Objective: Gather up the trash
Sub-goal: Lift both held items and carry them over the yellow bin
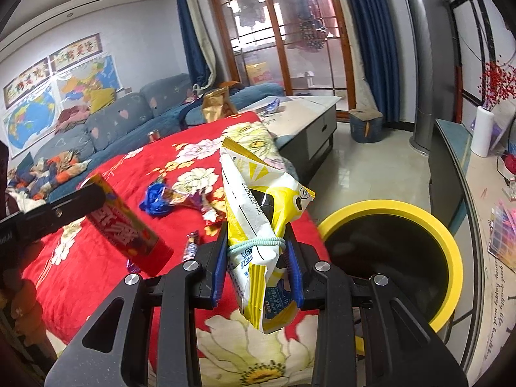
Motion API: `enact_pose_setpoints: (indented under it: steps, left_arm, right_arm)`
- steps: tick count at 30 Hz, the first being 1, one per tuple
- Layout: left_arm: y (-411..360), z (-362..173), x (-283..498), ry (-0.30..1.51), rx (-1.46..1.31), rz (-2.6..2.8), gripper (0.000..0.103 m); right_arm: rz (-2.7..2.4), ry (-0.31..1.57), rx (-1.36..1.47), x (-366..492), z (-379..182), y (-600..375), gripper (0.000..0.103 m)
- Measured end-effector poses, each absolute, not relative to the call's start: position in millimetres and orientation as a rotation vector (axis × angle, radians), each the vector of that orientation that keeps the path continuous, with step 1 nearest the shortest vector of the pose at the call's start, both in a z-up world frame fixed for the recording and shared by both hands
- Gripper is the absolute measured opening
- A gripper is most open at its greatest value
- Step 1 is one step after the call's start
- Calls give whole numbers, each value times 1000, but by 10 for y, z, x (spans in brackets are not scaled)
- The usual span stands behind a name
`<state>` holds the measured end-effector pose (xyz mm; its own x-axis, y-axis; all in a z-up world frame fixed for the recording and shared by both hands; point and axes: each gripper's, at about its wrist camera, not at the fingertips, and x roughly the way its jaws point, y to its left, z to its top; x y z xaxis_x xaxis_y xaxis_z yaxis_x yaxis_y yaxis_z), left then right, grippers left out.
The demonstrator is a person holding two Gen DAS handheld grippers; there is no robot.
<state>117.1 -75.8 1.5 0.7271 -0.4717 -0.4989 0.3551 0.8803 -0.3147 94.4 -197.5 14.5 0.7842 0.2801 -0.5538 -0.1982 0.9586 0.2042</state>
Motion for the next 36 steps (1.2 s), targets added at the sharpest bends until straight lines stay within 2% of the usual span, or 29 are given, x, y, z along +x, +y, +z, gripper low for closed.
enact_pose_setpoints:
  steps: [36]
  left_arm:
    - [-1913, -218, 1285, 662, -21, -645, 23]
  right_arm:
    - [5, 670, 288, 1039, -219, -3039, 30]
